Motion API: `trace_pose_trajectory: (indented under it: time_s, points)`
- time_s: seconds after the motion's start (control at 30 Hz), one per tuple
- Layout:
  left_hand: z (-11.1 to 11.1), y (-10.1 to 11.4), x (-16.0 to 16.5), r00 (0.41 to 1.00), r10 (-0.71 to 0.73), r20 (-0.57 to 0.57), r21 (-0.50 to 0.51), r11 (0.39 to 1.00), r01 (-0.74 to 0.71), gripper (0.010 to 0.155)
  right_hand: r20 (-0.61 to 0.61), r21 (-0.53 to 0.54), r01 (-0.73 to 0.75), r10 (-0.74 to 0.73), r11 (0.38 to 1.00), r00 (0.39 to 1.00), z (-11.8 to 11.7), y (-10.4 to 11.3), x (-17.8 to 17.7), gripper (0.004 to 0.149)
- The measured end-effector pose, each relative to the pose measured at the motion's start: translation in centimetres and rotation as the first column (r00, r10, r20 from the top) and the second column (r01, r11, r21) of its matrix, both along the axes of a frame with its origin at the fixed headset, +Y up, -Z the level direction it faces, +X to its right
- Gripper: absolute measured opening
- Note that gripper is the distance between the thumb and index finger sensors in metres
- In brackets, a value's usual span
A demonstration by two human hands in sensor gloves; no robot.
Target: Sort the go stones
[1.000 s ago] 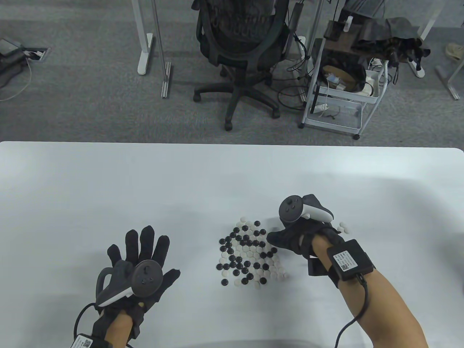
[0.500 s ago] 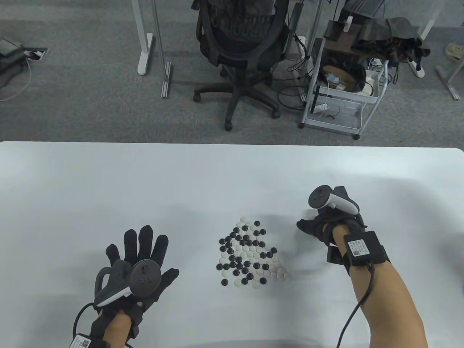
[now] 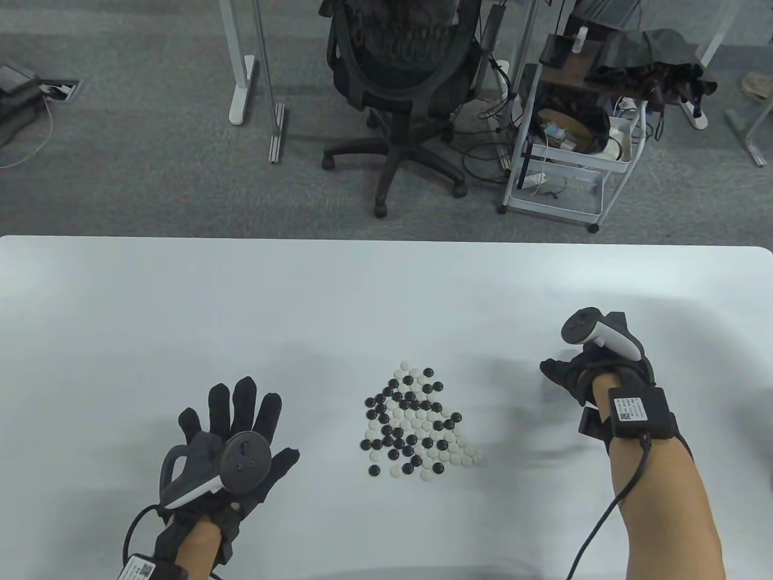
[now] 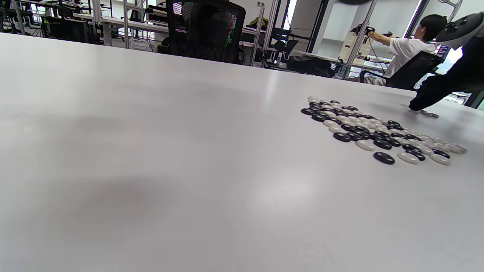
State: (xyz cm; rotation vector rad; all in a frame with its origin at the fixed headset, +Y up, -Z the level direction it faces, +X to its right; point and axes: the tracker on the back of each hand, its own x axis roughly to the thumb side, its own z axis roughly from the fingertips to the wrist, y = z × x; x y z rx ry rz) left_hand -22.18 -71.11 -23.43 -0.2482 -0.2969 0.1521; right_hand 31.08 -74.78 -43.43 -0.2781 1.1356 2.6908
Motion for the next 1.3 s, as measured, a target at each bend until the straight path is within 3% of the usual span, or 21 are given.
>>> trace_pose_trajectory:
  time_s: [0.2, 0.37, 0.5, 0.73, 0.93, 1.2, 1.3]
  points:
    - [-0.1, -0.1, -0.1, 1.0, 0.0, -0.005, -0.006, 1.0, 0.0, 0.079, -0.011, 0.02, 0.101, -0.101, 0.995, 0.995, -0.2, 1.8, -1.3, 0.066]
    - [-0.2, -0.1, 0.0, 1.0, 0.0, -0.001, -0.007, 1.0, 0.0, 0.079, -0.223, -0.072, 0.224, -0.235, 0.972, 0.946, 1.1, 3.1, -6.8, 0.066]
    - [-0.1, -0.1, 0.0, 1.0, 0.001, 0.002, -0.002, 1.0, -0.001, 0.079, -0.391, -0.12, 0.226, -0.255, 0.967, 0.884, 2.9, 2.3, -11.3, 0.065]
    - [0.0, 0.0, -0.1, 1.0, 0.009, -0.001, 0.006, 1.0, -0.009, 0.078, -0.493, -0.171, 0.232, -0.287, 0.958, 0.821, 4.2, 0.7, -15.5, 0.063]
    - [0.0, 0.0, -0.1, 1.0, 0.012, -0.003, 0.006, 1.0, -0.012, 0.079, -0.514, -0.165, 0.195, -0.253, 0.967, 0.82, 4.3, -0.3, -16.1, 0.063]
    - [0.0, 0.0, -0.1, 1.0, 0.008, 0.0, 0.004, 1.0, -0.008, 0.079, -0.471, -0.107, 0.141, -0.175, 0.984, 0.865, 3.4, -0.8, -13.8, 0.063]
    - [0.0, 0.0, -0.1, 1.0, 0.007, -0.001, 0.002, 1.0, -0.007, 0.079, -0.467, -0.107, 0.2, -0.226, 0.974, 0.855, 3.5, -0.7, -13.5, 0.063]
